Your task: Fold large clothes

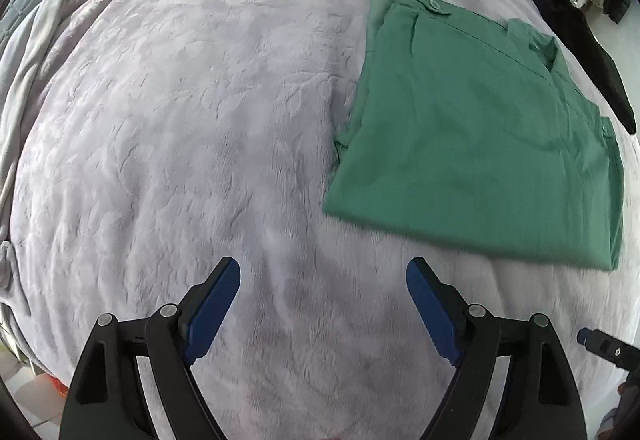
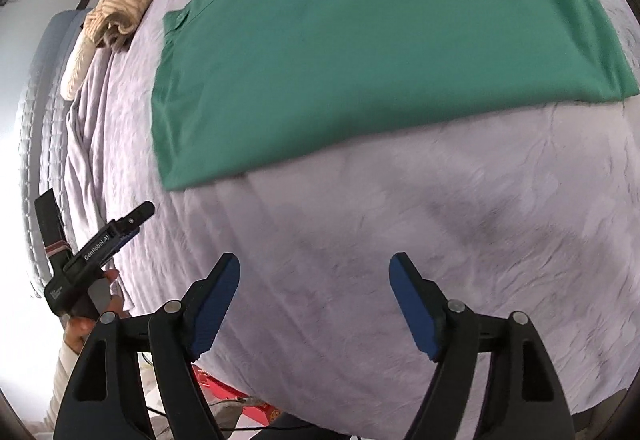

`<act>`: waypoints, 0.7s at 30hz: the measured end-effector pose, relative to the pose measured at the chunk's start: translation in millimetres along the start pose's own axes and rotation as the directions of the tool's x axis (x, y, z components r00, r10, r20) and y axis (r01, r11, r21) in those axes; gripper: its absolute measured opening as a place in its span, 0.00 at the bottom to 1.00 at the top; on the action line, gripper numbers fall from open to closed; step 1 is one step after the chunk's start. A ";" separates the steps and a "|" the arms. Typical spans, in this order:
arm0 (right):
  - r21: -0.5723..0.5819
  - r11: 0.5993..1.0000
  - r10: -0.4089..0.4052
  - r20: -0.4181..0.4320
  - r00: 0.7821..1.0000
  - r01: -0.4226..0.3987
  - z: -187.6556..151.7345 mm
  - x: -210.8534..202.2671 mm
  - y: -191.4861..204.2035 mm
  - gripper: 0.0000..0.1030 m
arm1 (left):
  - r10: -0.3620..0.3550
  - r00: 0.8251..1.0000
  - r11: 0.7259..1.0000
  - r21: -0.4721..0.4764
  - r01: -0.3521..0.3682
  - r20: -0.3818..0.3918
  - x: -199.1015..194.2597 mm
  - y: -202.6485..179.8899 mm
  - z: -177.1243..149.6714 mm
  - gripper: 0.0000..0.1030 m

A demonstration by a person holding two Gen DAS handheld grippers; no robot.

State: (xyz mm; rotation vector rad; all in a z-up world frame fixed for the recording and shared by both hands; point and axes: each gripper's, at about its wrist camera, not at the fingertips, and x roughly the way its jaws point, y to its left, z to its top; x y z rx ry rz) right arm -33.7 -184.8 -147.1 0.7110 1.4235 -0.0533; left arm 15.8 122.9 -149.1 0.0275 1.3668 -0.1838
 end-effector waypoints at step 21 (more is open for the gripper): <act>-0.011 1.000 0.024 -0.004 1.000 -0.024 -21.3 20.9 40.4 1.00 | -0.019 0.999 0.999 0.045 0.020 -0.032 -9.3 4.5 -17.7 1.00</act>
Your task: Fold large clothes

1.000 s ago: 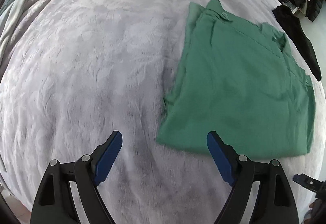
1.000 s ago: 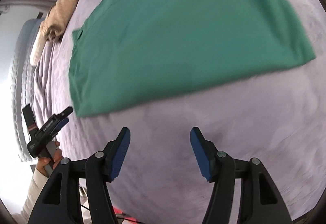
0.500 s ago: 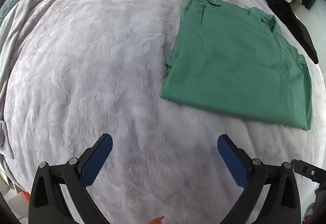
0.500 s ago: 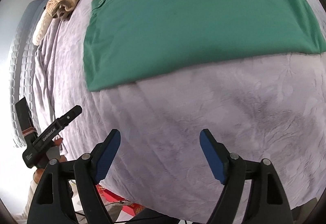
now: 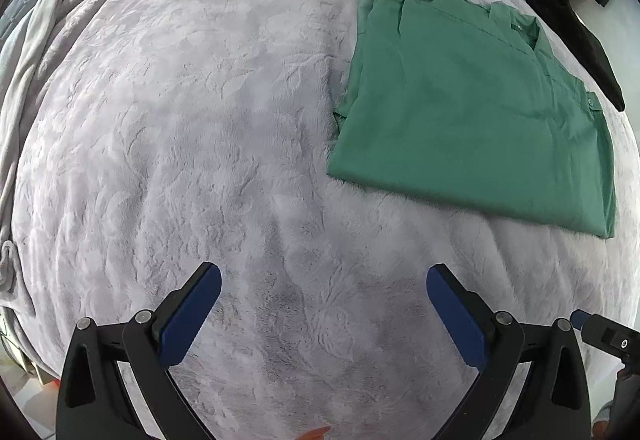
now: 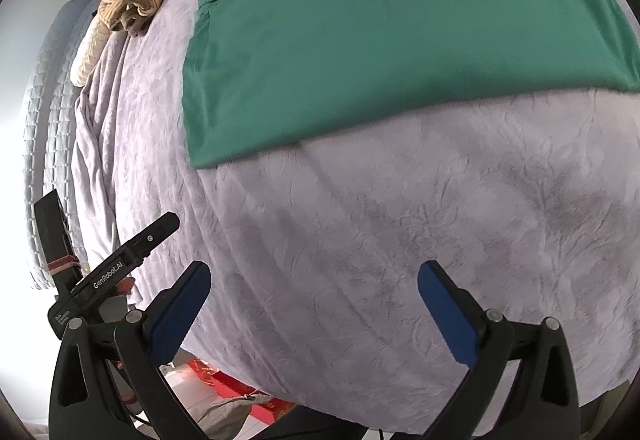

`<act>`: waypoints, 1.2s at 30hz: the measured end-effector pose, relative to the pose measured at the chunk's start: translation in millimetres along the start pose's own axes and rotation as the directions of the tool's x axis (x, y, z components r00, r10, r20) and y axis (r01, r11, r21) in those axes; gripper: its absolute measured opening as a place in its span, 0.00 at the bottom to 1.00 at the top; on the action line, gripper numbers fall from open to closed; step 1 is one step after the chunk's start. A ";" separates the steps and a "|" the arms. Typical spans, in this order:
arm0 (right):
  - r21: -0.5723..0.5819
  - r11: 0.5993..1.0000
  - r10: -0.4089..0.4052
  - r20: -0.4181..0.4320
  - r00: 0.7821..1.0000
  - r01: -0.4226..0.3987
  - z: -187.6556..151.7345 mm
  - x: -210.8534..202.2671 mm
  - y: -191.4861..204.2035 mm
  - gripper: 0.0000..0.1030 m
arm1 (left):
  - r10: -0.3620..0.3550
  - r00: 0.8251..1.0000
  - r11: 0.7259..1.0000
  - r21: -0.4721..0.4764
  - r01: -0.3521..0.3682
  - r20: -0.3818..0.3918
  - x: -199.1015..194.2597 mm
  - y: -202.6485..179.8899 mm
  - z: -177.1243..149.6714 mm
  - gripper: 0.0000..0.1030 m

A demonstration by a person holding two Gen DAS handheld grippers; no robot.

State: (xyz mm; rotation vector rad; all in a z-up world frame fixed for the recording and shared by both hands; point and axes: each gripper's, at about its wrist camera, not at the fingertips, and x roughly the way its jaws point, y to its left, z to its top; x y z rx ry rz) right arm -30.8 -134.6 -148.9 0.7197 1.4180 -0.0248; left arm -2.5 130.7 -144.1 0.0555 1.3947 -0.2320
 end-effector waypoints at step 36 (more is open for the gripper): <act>0.080 0.964 0.252 0.035 0.967 -0.254 32.9 43.9 -7.3 1.00 | -0.082 0.996 0.996 -0.021 0.083 0.022 46.6 27.1 37.9 1.00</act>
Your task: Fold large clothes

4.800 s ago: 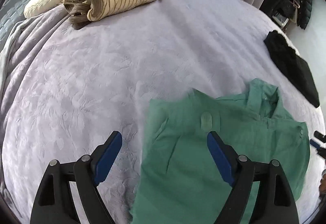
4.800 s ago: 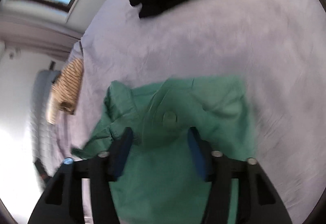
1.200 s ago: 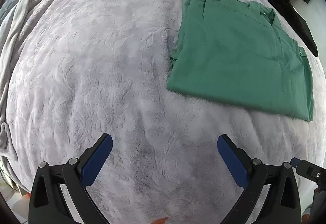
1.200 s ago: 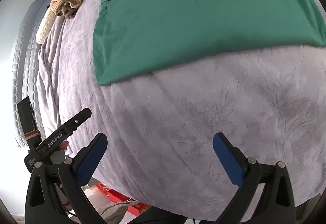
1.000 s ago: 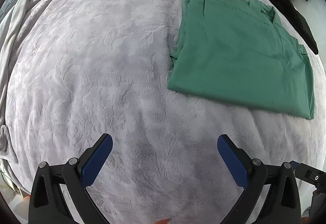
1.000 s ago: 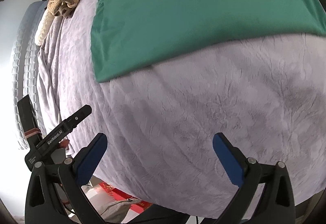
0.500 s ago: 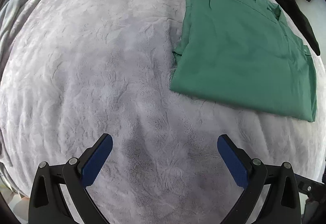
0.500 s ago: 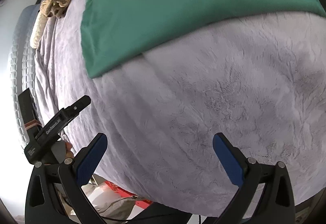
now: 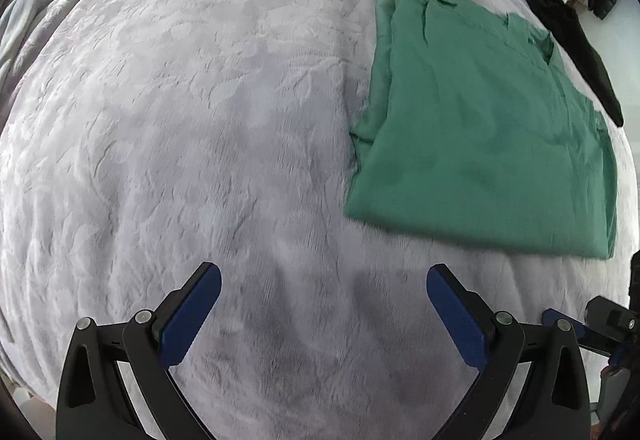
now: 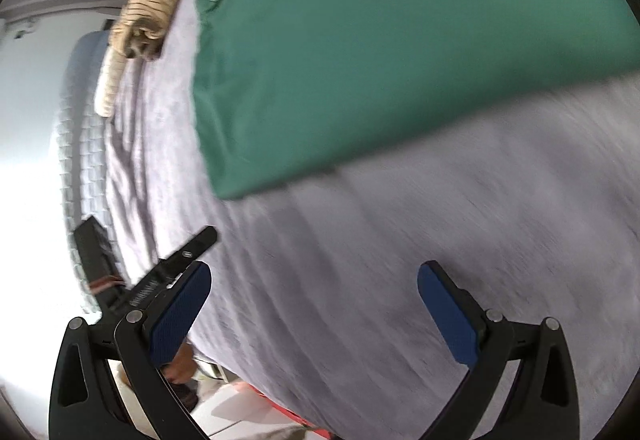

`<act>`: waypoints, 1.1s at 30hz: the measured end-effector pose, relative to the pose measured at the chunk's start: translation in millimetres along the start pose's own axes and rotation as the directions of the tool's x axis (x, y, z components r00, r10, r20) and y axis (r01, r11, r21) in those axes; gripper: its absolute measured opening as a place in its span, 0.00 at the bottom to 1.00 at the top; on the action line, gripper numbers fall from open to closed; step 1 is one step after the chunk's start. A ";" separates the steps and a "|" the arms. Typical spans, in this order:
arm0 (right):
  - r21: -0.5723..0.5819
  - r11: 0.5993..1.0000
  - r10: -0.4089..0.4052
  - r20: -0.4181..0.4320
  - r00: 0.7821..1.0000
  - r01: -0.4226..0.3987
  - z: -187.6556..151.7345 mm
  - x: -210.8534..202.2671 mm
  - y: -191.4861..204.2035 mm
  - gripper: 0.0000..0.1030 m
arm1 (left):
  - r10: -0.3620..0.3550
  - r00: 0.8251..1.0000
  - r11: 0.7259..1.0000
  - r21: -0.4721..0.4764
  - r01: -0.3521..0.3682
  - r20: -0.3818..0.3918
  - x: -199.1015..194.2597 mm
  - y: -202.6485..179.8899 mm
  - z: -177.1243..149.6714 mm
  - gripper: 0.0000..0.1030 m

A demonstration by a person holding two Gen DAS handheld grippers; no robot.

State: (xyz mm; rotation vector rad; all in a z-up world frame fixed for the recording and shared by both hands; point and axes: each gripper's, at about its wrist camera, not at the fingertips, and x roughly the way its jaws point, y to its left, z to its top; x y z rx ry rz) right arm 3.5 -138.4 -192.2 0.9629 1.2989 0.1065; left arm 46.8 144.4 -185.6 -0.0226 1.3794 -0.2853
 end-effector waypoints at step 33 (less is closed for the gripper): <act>0.086 0.933 0.337 0.124 0.933 -0.349 61.3 19.3 12.9 0.06 | -0.520 0.854 0.844 -0.145 0.516 0.008 64.6 -60.8 123.1 0.40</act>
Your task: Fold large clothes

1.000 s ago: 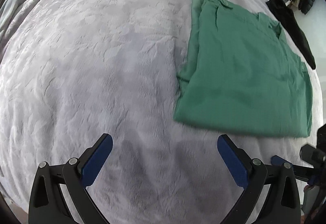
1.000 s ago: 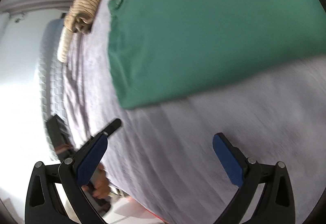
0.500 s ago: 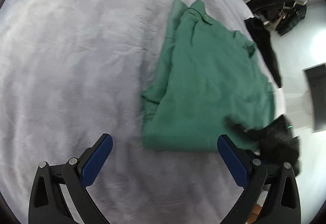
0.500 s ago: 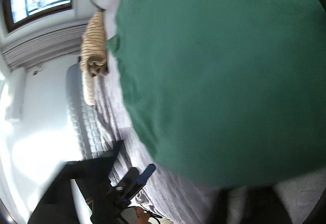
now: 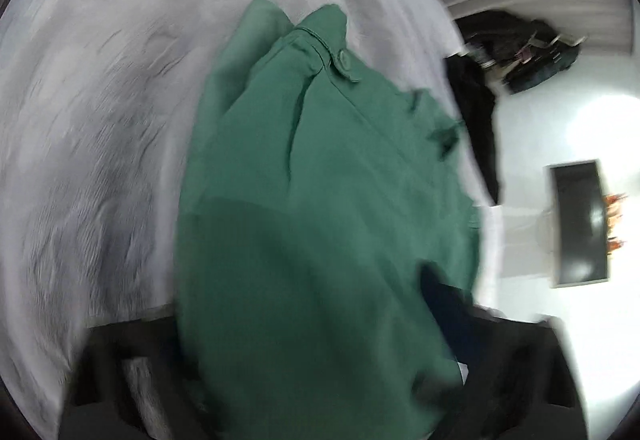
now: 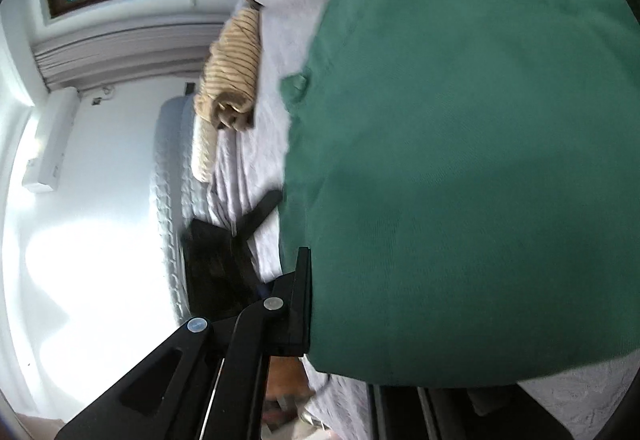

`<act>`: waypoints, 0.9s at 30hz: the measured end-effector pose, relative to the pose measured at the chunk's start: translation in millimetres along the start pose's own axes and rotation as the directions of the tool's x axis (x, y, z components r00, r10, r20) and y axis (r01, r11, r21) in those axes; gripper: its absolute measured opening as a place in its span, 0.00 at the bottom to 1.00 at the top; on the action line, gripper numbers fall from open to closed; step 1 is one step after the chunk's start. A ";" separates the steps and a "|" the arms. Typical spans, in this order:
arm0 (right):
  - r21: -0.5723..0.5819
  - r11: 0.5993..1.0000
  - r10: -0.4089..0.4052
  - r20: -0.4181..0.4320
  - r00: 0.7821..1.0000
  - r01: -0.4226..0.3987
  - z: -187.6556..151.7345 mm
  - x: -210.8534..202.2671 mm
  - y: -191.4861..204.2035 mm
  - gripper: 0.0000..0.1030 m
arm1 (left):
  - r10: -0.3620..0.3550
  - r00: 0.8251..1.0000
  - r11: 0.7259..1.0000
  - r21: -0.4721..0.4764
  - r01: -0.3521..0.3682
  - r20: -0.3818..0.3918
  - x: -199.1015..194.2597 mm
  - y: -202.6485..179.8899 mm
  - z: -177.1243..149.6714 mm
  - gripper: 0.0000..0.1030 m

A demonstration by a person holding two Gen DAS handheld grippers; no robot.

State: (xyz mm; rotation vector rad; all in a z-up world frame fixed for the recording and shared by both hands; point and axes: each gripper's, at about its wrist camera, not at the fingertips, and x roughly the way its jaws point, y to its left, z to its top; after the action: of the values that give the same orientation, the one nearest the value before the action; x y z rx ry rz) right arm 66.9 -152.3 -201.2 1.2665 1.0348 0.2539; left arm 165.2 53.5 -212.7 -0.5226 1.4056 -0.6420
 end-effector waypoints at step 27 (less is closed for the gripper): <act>-0.155 0.968 -0.187 0.080 0.979 0.198 44.7 -133.3 -63.6 0.08 | 0.098 0.977 0.790 0.583 -0.192 0.189 38.0 -307.6 -54.7 0.13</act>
State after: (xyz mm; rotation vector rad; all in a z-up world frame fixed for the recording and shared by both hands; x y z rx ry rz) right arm 3.7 -292.9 -192.8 1.0139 1.0518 0.1429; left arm 81.9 -194.0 -37.0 0.0492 1.0086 -0.8575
